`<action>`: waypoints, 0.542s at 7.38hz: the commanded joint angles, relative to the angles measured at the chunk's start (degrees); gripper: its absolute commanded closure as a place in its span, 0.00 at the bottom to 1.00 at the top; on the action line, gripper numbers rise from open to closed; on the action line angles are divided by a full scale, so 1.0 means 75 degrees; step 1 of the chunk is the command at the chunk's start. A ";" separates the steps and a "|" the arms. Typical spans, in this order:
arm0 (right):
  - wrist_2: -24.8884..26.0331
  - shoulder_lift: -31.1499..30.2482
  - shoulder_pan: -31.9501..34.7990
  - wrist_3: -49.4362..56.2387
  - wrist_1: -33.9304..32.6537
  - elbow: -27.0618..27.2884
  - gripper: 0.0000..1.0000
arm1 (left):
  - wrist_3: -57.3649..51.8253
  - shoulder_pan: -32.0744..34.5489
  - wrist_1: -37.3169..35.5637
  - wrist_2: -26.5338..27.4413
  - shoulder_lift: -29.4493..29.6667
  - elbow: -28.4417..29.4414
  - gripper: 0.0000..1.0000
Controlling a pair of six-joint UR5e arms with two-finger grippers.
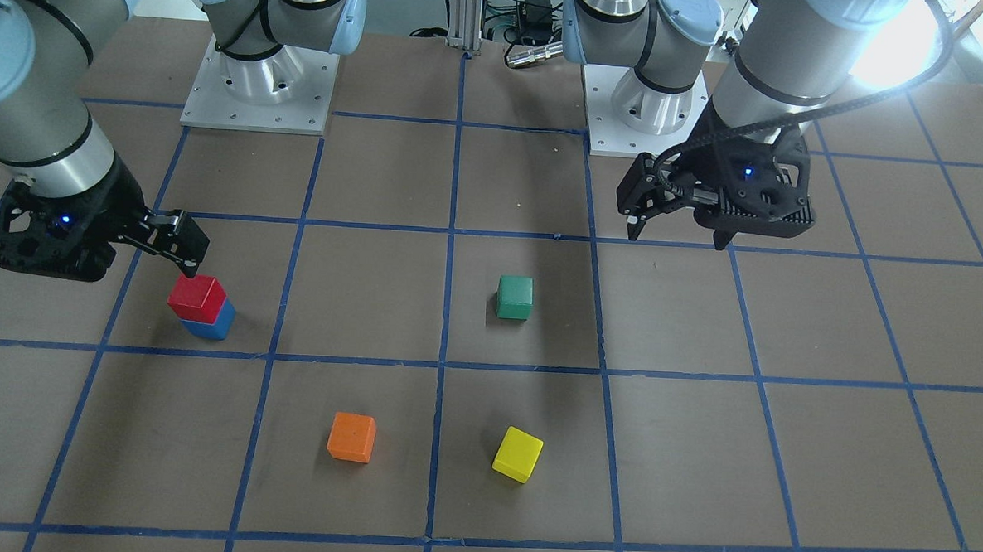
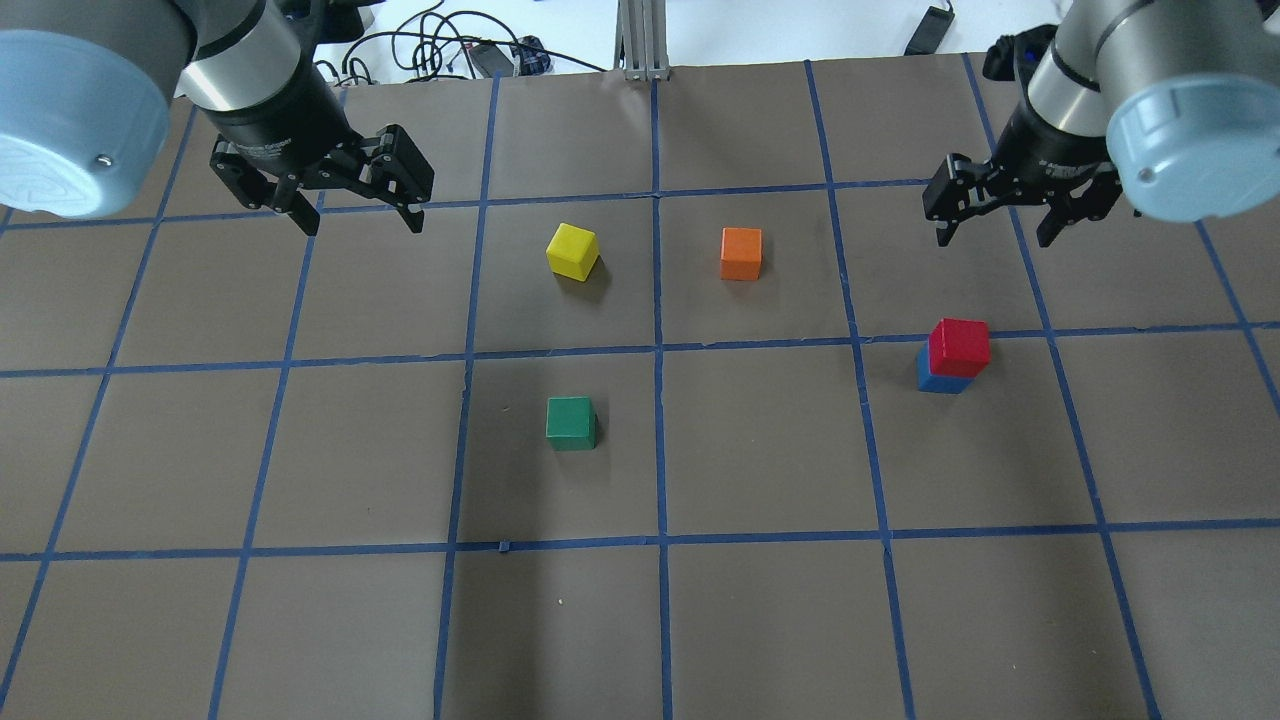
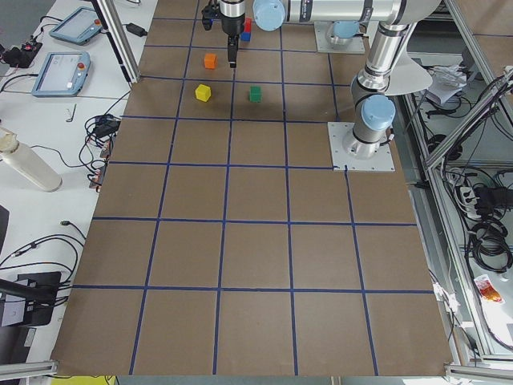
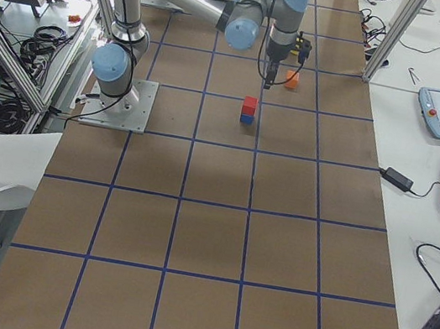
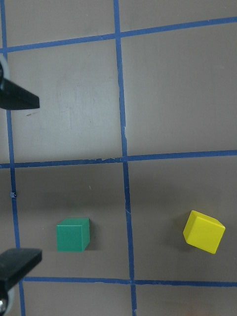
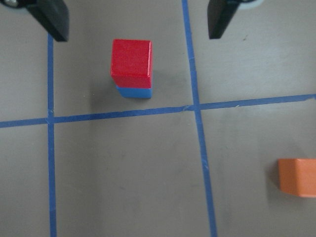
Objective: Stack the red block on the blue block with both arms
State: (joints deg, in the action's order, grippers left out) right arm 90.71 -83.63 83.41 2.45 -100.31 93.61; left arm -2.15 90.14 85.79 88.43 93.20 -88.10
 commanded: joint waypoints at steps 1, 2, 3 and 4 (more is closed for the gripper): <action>-0.0071 -0.0518 0.1107 -0.1372 0.0577 -0.0576 0.00 | 0.0075 0.0074 -0.0118 -0.0048 -0.0122 0.0203 0.00; -0.0013 -0.0568 0.1624 -0.1648 0.0542 -0.0645 0.00 | 0.0052 0.0075 -0.0095 -0.0002 -0.0122 0.0227 0.00; 0.0046 -0.0534 0.1606 -0.1558 0.0542 -0.0564 0.00 | -0.0006 0.0075 -0.0060 0.0022 -0.0122 0.0216 0.00; 0.0011 -0.0464 0.1524 -0.1499 0.0345 -0.0540 0.00 | -0.0007 0.0109 0.0010 0.0022 -0.0006 0.0216 0.00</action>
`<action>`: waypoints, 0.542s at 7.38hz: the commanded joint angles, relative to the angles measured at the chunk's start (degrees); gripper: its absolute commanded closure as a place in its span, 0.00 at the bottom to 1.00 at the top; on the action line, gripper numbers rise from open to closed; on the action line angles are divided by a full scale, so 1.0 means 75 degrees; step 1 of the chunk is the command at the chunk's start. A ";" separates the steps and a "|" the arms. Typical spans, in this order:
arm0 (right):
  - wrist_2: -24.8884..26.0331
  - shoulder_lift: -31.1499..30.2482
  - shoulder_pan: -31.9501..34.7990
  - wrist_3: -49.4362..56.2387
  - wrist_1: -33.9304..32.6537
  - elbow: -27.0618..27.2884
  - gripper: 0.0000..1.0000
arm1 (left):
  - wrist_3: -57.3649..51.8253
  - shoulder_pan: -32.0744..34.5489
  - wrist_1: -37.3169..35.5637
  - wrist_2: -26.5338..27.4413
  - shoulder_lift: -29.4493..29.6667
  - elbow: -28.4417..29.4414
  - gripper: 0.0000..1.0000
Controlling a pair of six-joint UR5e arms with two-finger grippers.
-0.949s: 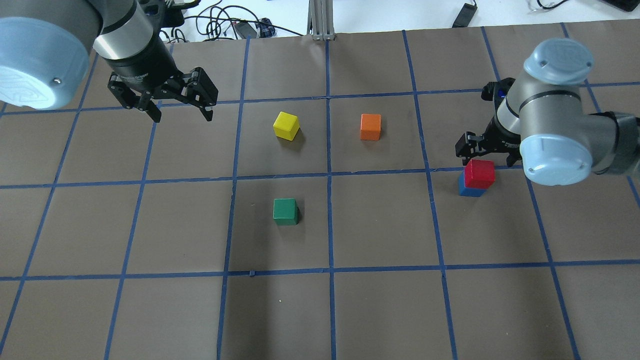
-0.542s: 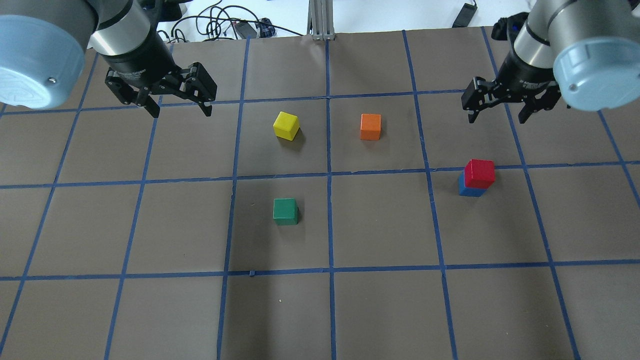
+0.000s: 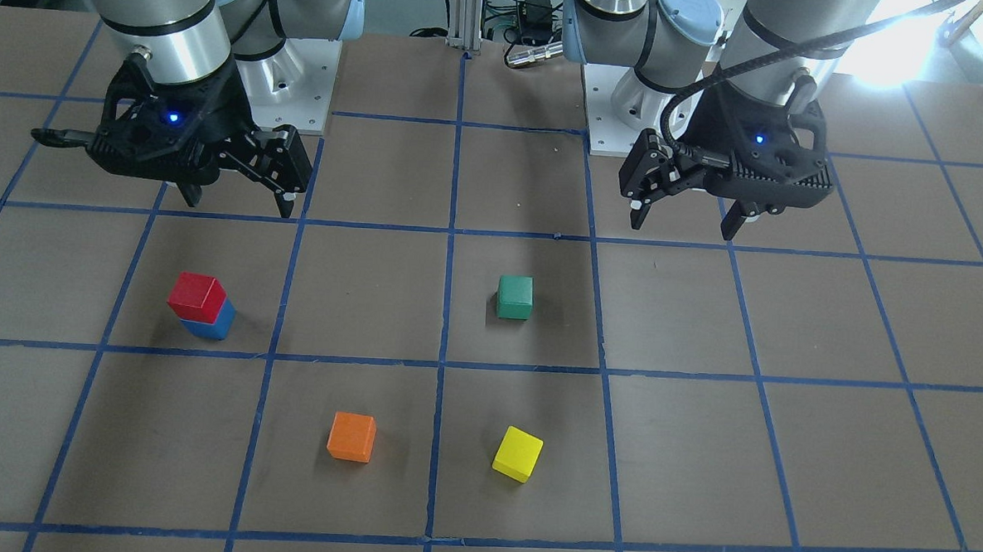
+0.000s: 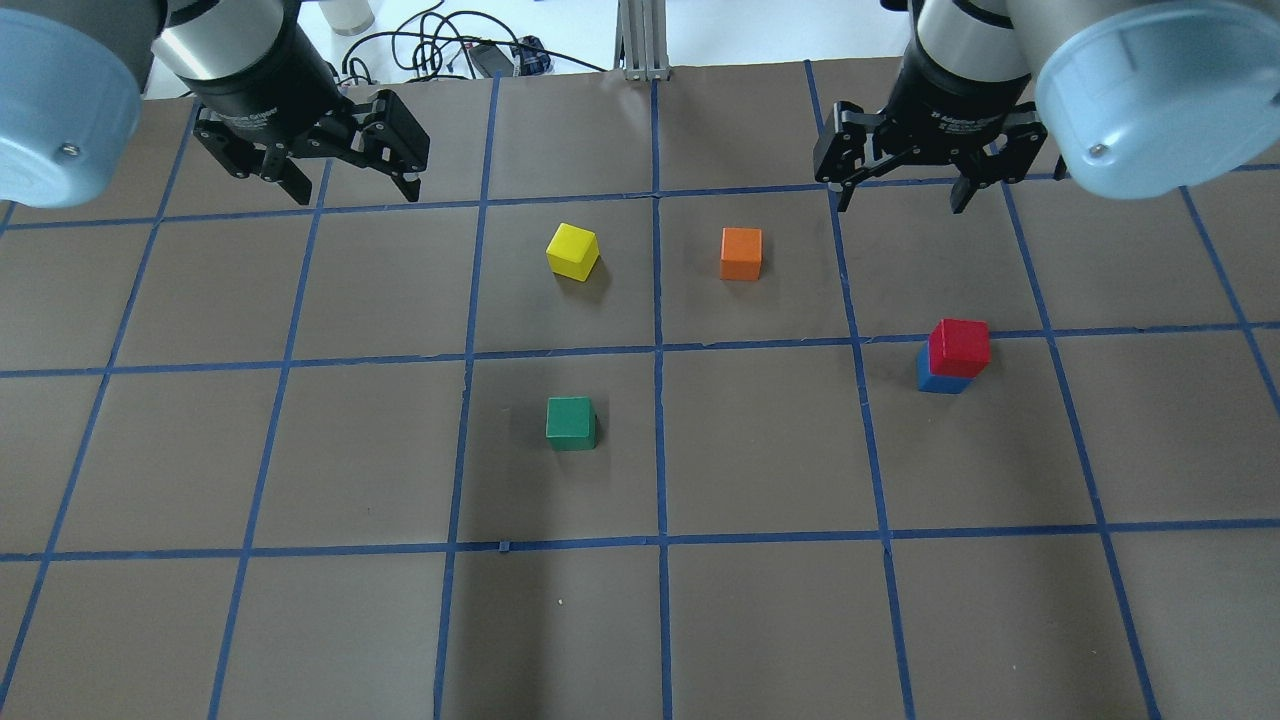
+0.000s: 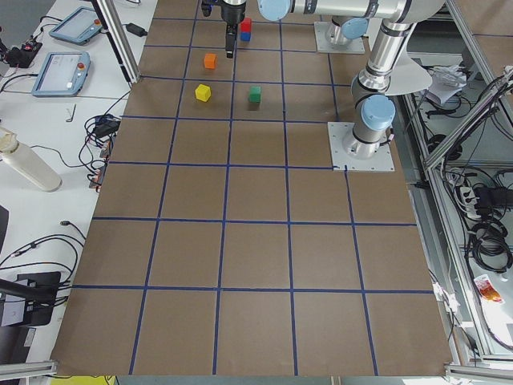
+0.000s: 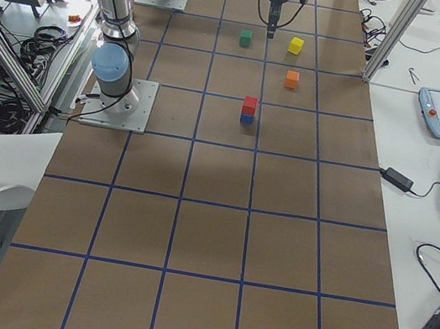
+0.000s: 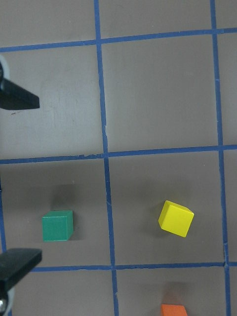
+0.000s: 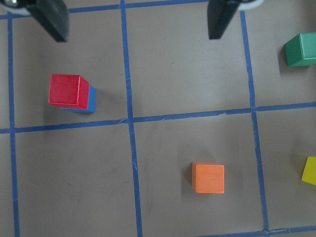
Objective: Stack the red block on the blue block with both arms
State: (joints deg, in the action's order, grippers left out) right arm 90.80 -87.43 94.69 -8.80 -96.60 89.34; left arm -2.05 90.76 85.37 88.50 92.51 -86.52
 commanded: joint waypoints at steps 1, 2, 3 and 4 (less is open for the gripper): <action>-0.0071 -0.0026 -0.0131 -0.0080 -0.0058 0.0018 0.00 | -0.0020 0.0178 0.0044 -0.0034 0.0180 0.0028 0.00; 0.0010 -0.0027 -0.0237 -0.0069 -0.0057 -0.0040 0.00 | -0.0008 0.0238 0.0090 -0.0023 0.0204 -0.0006 0.00; -0.0013 -0.0027 -0.0238 -0.0069 -0.0080 -0.0029 0.00 | 0.0015 0.0285 0.0091 0.0012 0.0181 -0.0111 0.00; -0.0001 -0.0027 -0.0261 -0.0069 -0.0092 -0.0064 0.00 | -0.0008 0.0285 0.0091 0.0012 0.0158 -0.0124 0.00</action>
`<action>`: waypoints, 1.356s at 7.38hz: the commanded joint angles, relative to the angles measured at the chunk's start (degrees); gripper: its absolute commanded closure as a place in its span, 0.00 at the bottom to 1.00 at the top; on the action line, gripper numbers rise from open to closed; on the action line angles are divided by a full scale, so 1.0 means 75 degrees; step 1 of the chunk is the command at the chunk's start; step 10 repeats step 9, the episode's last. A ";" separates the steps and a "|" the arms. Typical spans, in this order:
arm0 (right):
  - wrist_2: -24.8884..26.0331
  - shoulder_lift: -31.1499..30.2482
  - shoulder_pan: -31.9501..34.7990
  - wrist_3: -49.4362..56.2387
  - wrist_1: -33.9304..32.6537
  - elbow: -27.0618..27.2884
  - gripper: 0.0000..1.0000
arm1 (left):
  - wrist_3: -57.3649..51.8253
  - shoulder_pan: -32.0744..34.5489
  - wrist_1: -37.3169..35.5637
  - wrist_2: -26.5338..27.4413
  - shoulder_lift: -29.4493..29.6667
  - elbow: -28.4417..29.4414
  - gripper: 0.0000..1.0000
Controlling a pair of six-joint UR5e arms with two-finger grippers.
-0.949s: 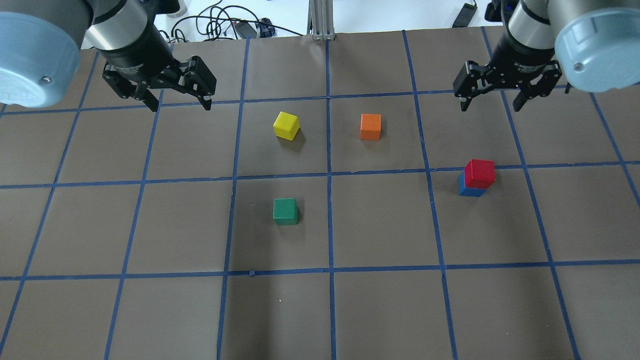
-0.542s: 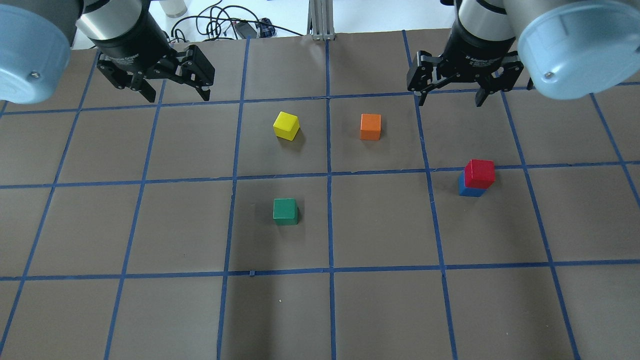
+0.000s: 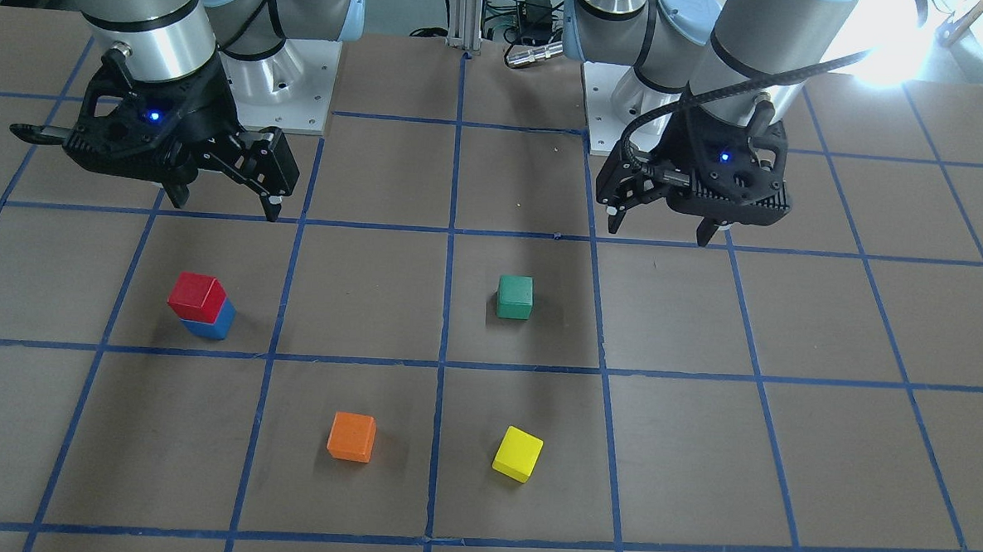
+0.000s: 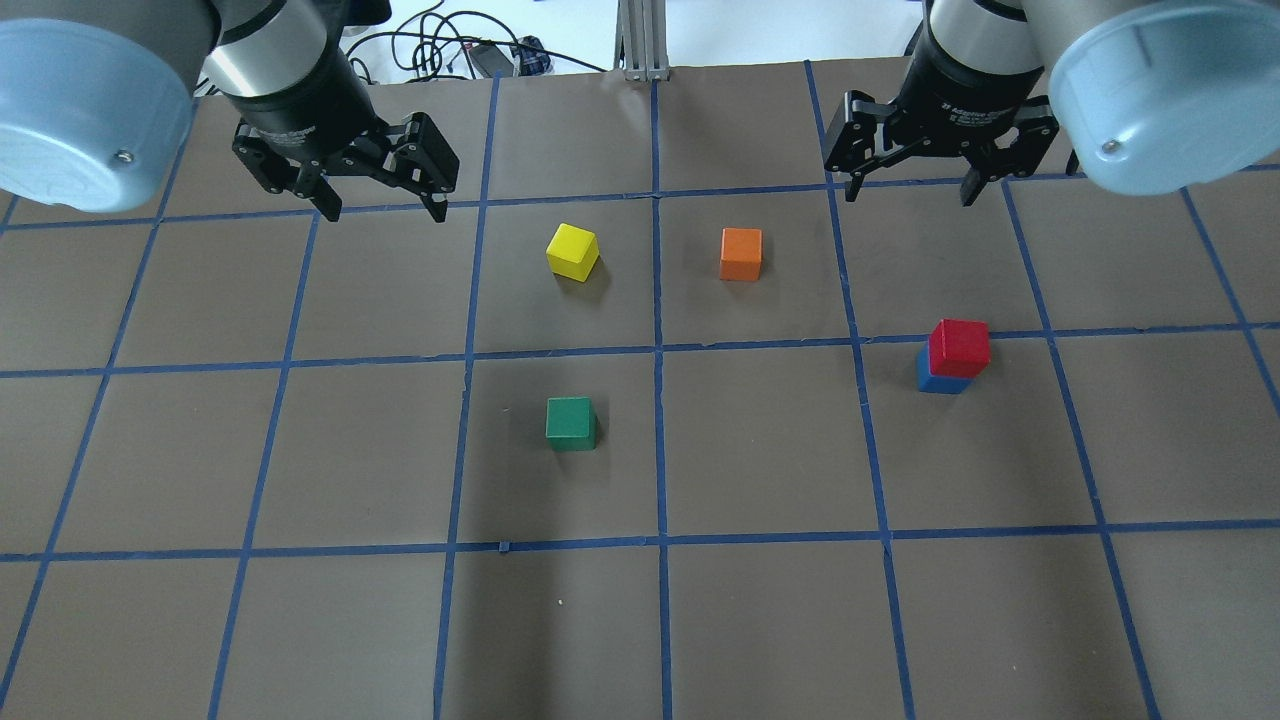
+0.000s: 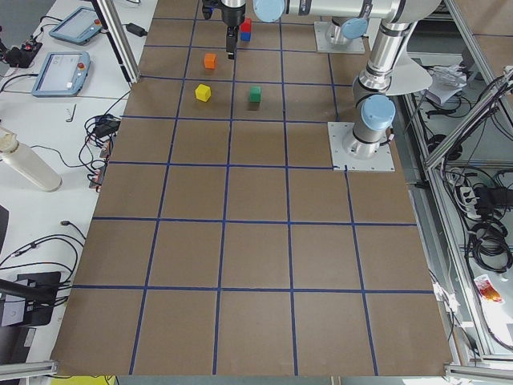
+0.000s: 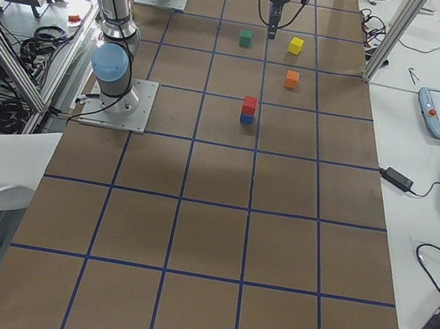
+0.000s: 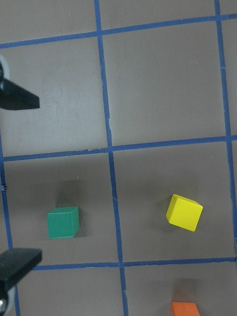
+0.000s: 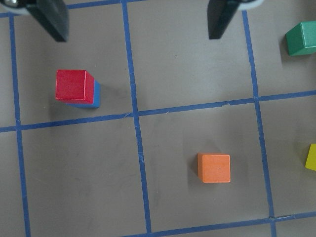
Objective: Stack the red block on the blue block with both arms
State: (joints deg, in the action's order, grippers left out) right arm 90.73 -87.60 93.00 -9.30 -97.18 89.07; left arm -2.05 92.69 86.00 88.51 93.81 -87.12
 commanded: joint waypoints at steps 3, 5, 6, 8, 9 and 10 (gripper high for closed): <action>-0.0016 0.0031 -0.0049 0.0045 0.0032 -0.0064 0.00 | -0.0020 0.0028 0.0018 0.0023 -0.0167 -0.0127 0.00; -0.0051 0.0032 -0.0049 0.0045 0.0020 -0.0064 0.00 | 0.0026 0.0028 0.0018 0.0023 -0.0052 -0.0115 0.00; -0.0051 0.0032 -0.0049 0.0045 0.0008 -0.0064 0.00 | 0.0027 0.0028 0.0018 0.0023 -0.0074 -0.0115 0.00; -0.0051 0.0032 -0.0049 0.0045 -0.0003 -0.0064 0.00 | 0.0050 0.0028 0.0006 0.0023 -0.0051 -0.0115 0.00; -0.0051 0.0043 -0.0049 0.0033 -0.0003 -0.0064 0.00 | 0.0050 0.0028 0.0006 0.0023 -0.0039 -0.0115 0.00; -0.0051 0.0043 -0.0049 0.0033 -0.0003 -0.0064 0.00 | 0.0050 0.0028 0.0006 0.0023 -0.0039 -0.0115 0.00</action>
